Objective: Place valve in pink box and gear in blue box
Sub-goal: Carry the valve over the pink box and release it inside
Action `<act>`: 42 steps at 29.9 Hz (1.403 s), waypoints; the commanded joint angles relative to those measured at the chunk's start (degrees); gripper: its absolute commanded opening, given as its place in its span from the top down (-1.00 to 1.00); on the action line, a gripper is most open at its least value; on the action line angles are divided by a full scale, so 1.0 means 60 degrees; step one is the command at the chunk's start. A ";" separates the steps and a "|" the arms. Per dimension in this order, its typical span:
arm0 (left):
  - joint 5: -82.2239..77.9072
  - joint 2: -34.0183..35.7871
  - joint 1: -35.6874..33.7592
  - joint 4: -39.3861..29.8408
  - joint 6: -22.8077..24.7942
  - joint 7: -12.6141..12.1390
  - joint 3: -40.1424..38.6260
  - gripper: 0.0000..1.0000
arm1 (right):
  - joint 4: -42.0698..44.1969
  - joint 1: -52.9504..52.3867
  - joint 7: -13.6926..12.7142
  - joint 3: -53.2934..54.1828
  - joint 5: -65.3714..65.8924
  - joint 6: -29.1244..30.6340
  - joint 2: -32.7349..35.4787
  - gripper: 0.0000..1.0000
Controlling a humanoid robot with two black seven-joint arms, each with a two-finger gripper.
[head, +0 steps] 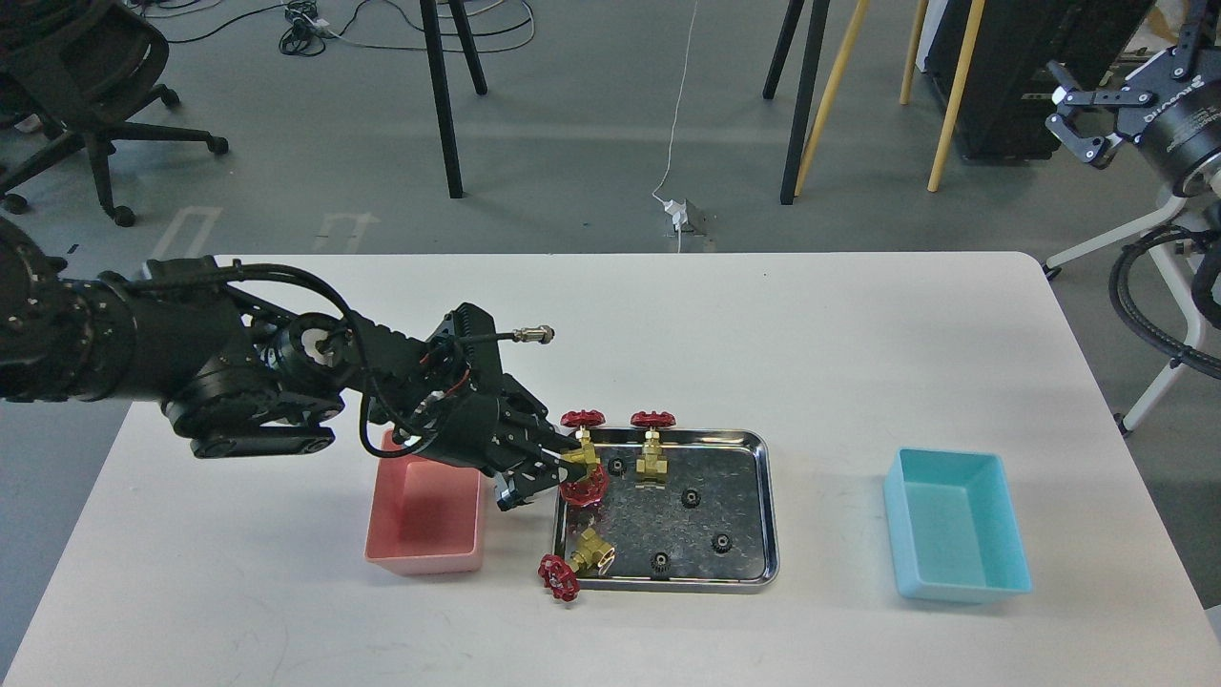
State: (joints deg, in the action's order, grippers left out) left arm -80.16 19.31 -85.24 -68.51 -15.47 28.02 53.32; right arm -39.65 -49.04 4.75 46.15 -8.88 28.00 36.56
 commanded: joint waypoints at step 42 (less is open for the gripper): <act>-0.2359 0.5075 0.3571 -0.1033 -0.0190 -0.0004 -0.3086 0.51 | 0.0926 -0.2198 -0.0279 -0.0176 0.0073 0.0000 -0.0879 -1.00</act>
State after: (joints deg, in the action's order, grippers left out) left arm -94.31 51.41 -64.88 -75.70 -16.53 28.00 34.78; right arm -34.10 -62.46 3.09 45.08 -8.34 28.00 31.28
